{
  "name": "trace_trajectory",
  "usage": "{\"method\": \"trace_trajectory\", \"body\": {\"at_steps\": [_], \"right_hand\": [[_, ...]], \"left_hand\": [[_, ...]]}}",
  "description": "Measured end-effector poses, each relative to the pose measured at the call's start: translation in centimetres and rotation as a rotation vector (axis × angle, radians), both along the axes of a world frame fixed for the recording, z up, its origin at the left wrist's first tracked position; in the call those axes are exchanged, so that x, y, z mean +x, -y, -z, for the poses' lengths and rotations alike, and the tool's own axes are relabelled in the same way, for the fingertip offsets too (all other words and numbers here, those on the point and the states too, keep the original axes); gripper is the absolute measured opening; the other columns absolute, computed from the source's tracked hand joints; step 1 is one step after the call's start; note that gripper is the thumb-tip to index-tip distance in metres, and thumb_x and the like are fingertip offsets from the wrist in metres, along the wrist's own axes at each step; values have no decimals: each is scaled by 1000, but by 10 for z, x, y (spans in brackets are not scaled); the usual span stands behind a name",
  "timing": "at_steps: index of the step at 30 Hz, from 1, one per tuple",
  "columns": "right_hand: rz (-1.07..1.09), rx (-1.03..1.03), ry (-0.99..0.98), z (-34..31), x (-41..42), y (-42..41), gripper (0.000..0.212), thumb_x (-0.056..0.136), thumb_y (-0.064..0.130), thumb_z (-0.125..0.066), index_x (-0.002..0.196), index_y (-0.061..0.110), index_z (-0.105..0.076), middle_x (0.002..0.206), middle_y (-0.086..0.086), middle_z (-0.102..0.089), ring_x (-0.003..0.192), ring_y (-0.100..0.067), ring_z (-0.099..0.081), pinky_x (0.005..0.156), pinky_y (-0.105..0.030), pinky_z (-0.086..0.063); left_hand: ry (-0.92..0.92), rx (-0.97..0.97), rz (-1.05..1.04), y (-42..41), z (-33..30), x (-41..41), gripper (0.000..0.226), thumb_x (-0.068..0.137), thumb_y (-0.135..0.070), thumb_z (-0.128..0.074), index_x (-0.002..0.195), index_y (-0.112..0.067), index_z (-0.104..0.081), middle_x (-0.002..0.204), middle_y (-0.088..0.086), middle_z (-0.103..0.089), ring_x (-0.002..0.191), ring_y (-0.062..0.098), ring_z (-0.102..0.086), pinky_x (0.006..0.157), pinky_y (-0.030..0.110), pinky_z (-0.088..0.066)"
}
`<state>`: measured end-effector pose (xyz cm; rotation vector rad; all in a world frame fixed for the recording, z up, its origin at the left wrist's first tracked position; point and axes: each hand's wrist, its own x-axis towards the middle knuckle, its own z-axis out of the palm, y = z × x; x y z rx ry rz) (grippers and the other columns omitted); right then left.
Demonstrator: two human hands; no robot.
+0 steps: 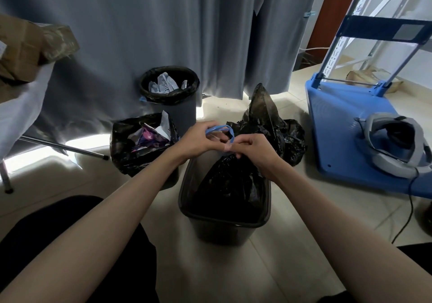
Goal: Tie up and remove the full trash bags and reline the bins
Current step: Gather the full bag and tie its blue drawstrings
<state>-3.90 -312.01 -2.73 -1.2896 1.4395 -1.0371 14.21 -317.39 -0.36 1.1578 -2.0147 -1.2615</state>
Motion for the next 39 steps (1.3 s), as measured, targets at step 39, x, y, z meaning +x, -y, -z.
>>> {"method": "trace_trajectory", "body": {"at_steps": [39], "right_hand": [[230, 113, -26, 10, -3, 11, 21, 91, 13, -58, 79, 6, -75, 55, -10, -60, 54, -24, -49, 46, -27, -41]], "left_hand": [[107, -417, -103, -25, 20, -35, 11, 72, -15, -79, 82, -17, -73, 65, -7, -70, 62, -1, -64, 63, 15, -49]]}}
